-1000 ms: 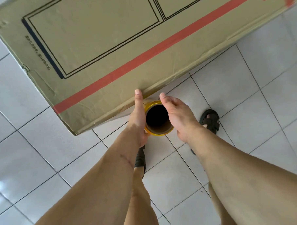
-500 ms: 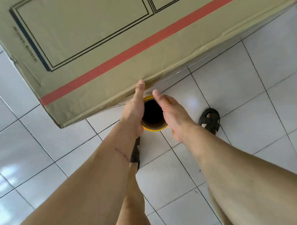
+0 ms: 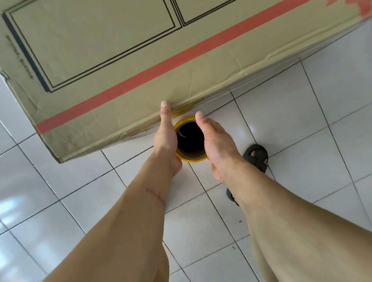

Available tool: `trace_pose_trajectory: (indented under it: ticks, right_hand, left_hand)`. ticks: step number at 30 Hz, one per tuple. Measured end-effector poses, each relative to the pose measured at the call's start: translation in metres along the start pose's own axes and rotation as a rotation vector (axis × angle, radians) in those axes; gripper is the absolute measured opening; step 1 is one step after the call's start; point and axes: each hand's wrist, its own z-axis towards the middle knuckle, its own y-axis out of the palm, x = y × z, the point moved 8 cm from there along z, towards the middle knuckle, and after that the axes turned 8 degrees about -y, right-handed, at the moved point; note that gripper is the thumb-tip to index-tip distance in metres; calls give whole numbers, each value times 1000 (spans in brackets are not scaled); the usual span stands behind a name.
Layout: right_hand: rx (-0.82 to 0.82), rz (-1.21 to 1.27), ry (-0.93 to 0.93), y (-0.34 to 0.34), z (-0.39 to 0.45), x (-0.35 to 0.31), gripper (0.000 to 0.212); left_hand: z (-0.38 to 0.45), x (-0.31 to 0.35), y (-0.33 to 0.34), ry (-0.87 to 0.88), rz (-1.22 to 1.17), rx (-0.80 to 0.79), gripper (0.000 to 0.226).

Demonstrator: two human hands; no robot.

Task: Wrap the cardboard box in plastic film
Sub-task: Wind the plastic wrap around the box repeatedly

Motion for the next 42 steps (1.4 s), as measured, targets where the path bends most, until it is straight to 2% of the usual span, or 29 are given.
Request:
trace_pose_trajectory:
  ticks: [3,5,7,9,10,12,14,16,18,21,23,24,26,30,32,34,36,38,42]
  right_hand:
    - [-10,-133,-81,-10,8,-19,66]
    - [-52,-225,-144,-17,12,-30,56]
    - [-92,-255,-149,-23,15,-33,50]
    - [-107,-244,-129,-27,16,-32,63]
    - [-107,-228,-101,-30,18,-31,69]
    - [-104,-202,-65,-34,23,-31,67]
    - [-99,-203,-73,-37,30,-36,63]
    - [-114,-272,-131,-41,32,-45,59]
    - [-125,-340,-186,-46,31,-55,56]
    - [-117,-353,-163,-61,36,-56,61]
    - [-119,-301,-131,-67,36,-56,65]
    - [-122,-275,-110,-69,37,-54,70]
    - [-145,-260,-102,-71,41,-55,74]
    - [-158,-429,-206,-80,49,-73,72]
    - [-155,-465,-220,-88,49,-77,69]
    - [-128,-411,-171,-96,49,-72,67]
    - [-104,-323,-134,-100,49,-71,66]
    - [-101,-312,-135,-98,50,-74,65]
    - [-127,-473,-223,-100,55,-88,76]
  left_hand:
    - [-9,-11,18,-51,-70,-156,121]
    - [-12,-20,27,-59,-59,-183,121]
    - [-14,-19,29,-16,1,-48,119]
    - [-15,-10,25,60,15,121,125]
    - [-15,-4,28,83,14,136,129]
    - [-15,8,38,86,20,55,133]
    - [-20,13,51,40,34,-58,121]
    - [-20,6,63,-21,-28,-172,117]
    - [-20,-4,74,-62,-78,-213,114]
    - [-23,-9,81,-45,-25,-66,108]
    - [-21,2,80,39,-19,55,103]
    - [-20,9,81,74,-51,62,99]
    - [-18,14,89,81,-93,-18,99]
    - [-19,-9,114,-39,-159,-238,118]
    - [-20,-15,121,-40,-109,-208,129]
    - [-9,-13,116,3,-82,-76,146]
    - [-9,-1,118,34,-90,-44,136]
    - [-15,10,126,37,-120,-122,111]
    - [-13,2,139,-52,-141,-259,120]
